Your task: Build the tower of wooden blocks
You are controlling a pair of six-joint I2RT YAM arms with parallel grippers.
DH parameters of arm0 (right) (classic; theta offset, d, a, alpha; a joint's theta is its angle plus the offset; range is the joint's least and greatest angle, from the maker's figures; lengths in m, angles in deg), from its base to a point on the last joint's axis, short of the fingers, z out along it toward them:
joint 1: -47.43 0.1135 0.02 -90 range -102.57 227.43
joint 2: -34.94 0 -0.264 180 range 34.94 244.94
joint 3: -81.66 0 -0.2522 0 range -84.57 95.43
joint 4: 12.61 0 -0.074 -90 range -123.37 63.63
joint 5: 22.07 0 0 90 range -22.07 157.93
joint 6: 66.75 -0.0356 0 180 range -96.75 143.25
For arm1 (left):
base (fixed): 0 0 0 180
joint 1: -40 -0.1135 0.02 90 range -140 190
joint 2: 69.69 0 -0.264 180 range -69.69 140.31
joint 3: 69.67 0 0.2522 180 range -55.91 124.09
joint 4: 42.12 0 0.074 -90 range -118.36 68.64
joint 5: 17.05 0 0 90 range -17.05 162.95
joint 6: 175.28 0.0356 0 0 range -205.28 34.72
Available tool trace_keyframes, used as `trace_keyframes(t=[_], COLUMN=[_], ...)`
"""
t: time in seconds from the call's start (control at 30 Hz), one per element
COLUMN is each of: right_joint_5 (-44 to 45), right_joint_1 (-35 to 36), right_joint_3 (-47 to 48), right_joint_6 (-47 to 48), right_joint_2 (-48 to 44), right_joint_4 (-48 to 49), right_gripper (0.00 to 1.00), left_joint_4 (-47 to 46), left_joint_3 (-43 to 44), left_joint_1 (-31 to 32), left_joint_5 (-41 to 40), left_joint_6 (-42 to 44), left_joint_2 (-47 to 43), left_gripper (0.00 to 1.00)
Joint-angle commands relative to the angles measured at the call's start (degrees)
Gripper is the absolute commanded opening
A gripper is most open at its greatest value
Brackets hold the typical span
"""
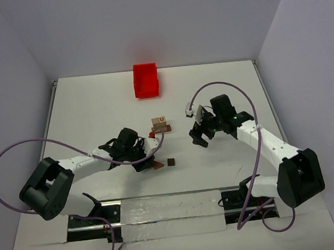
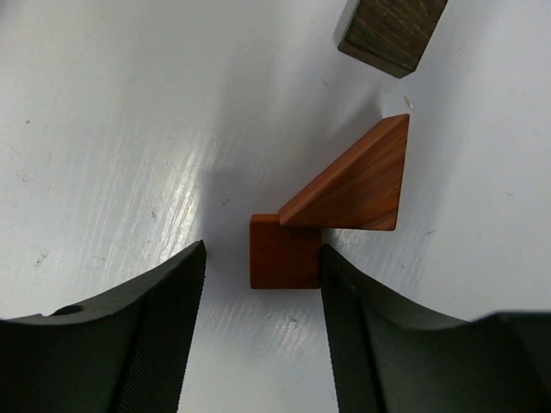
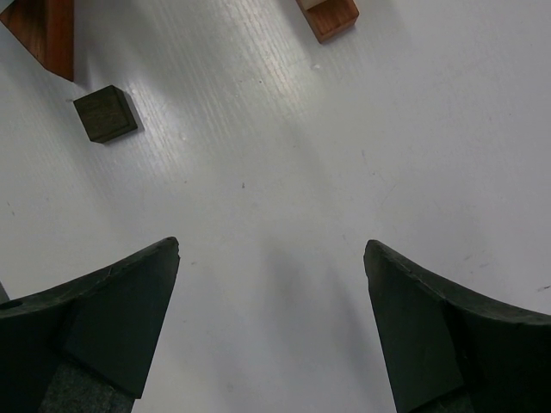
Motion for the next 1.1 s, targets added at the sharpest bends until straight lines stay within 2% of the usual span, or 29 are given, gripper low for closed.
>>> trace_keyframes(t=[0.0,0.17,0.2,0.33,0.43,0.47,0.57,0.93,1.07], right_joint_5=[0.32,0.39,0.32,0.14,-0.32,-0.75,-1.2,-1.66,-1.07], right_joint_1=[0.34,0.32,0.25,0.25,0.25,0.25,0.25,0.25,0.25], right_joint_3=[0.47,0.85,0.93,1.01,1.28,1.46,1.89,3.91,4.57], right_joint_6=[-0.47,-0.49,-0.56,-1.01,-1.37,-1.7,-2.61,-6.68,-7.8], right_joint_2=[-0.59,-0.52,-0.5,-0.15,0.49,1.09,2.15,6.61,8.13], right_joint_4=[1.74,1.67,1.74,2.1,2.35,2.26,2.33,3.45,4.04], right_gripper=[0.94,0.93,0.93,0.93,0.92,0.9,0.89,0.88,0.89], left_joint_4=[0.4,4.04,6.31,12.07,20.45,25.44,30.04,31.74,31.95], left_joint_3=[1.74,2.46,2.83,7.11,13.61,18.57,26.27,45.6,47.27], left_joint_1=[0.3,0.18,0.1,-2.5,-5.73,-6.63,-10.22,-11.53,-11.58], left_joint_5=[-0.82,-0.57,0.05,4.82,9.64,11.57,14.88,14.0,12.56], left_joint_6=[-2.22,-0.3,1.57,7.54,15.71,18.8,21.62,20.5,21.05], left_joint_2=[0.9,-0.22,-0.91,-2.54,-0.22,1.87,4.92,17.16,18.71], left_gripper=[0.6,0.5,0.41,0.28,0.28,0.27,0.26,0.3,0.31])
